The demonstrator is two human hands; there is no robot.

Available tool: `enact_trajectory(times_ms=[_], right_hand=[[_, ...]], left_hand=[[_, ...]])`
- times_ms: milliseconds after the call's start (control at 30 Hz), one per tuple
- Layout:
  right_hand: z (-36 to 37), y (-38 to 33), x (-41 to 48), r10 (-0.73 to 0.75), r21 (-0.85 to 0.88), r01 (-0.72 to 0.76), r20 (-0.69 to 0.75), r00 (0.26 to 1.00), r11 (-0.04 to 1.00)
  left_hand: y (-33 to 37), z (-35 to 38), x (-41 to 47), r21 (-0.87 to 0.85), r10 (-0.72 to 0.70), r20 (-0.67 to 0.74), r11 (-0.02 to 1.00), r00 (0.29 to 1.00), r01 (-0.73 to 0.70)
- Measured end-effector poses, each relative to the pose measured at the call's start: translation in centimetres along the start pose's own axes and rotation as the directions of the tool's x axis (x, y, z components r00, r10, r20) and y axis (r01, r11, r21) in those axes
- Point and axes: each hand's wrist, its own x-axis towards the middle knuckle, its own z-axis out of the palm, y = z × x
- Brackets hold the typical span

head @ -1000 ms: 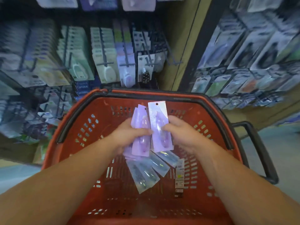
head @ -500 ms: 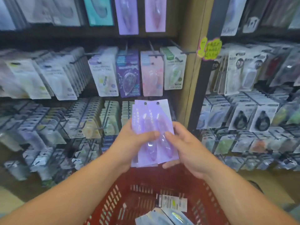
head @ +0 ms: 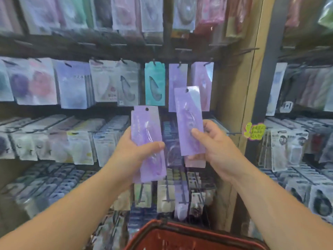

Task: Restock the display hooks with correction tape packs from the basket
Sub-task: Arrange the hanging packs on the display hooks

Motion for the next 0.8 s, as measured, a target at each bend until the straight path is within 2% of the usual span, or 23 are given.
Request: enact_trajectory(times_ms=[233, 400, 600, 800], right_hand=[[2.4, -3.9, 6.7, -0.103, -0.157, 0.076, -0.175, 0.979, 0.985], [3.0, -4.1, 8.4, -0.066, -0.207, 0.016, -0.237, 0.969, 0.978], [3.6, -3.4, 9.4, -0.01, -0.248, -0.072, -0.313, 0.95, 0.966], [4.6, -3.4, 11.1, 0.074, -0.23, -0.163, -0.353, 0.933, 0.959]], left_hand=[[3.7, -2.6, 4.5, -0.019, 0.092, 0.036, 0.996, 0.995, -0.091], [5.5, -3.3, 6.8, -0.02, 0.147, 0.059, 0.989, 0.987, -0.146], [4.9, -3.1, 7.0, -0.036, 0.123, 0.14, 0.992, 0.983, -0.119], [4.9, -3.5, 6.8, -0.071, 0.094, 0.148, 0.994, 0.985, -0.084]])
